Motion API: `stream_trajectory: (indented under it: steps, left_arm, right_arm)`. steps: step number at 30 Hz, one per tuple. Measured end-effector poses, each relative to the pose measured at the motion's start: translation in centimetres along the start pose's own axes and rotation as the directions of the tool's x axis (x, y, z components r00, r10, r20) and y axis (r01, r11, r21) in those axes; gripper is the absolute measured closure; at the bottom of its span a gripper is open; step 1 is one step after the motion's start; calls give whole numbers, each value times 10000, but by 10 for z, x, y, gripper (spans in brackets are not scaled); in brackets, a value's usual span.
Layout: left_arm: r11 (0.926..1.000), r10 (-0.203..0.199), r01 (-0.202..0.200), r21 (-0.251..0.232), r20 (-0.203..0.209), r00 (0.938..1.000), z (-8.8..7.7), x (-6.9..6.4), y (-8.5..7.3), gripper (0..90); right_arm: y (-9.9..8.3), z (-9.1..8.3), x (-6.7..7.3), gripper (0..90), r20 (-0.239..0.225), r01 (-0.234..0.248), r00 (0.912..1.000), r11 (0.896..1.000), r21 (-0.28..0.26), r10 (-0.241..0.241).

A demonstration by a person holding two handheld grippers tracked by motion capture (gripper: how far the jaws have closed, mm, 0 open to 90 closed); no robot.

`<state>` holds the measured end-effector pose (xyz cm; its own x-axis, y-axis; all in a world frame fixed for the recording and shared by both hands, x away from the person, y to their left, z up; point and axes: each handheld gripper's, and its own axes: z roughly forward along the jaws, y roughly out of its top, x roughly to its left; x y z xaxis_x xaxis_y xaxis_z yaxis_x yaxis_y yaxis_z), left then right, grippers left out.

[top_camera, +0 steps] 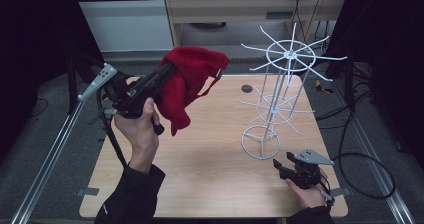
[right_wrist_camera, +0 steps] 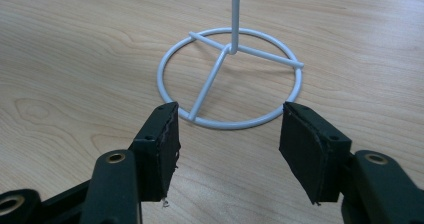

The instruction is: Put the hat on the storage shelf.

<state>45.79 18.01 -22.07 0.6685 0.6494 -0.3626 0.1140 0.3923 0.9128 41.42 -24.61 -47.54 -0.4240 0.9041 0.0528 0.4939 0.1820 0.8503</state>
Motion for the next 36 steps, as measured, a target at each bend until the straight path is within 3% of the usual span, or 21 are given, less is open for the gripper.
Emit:
stream_trajectory:
  steps: [11, 19, 29, 36]
  left_arm:
    - [9984, -97, 88, -557, -152, 9998, 35, -7, 23, 821]
    - [9972, -208, 201, -723, -90, 9997, 54, -17, 31, 820]
    - [9940, -429, 454, -996, 275, 9987, 63, -33, 46, 820]
    - [9951, -348, 377, -912, 329, 9989, 73, -44, 46, 820]
  right_arm:
    - [0, 1, 0, 402, 3, 25, 10000, 10000, -90, -25]
    - [0, 2, 0, 400, -4, 88, 10000, 9999, -70, -88]
    - [0, 2, -1, 399, 19, 128, 9999, 9999, -58, -128]
    - [0, 3, 0, 398, -11, 175, 9998, 9998, -34, -175]
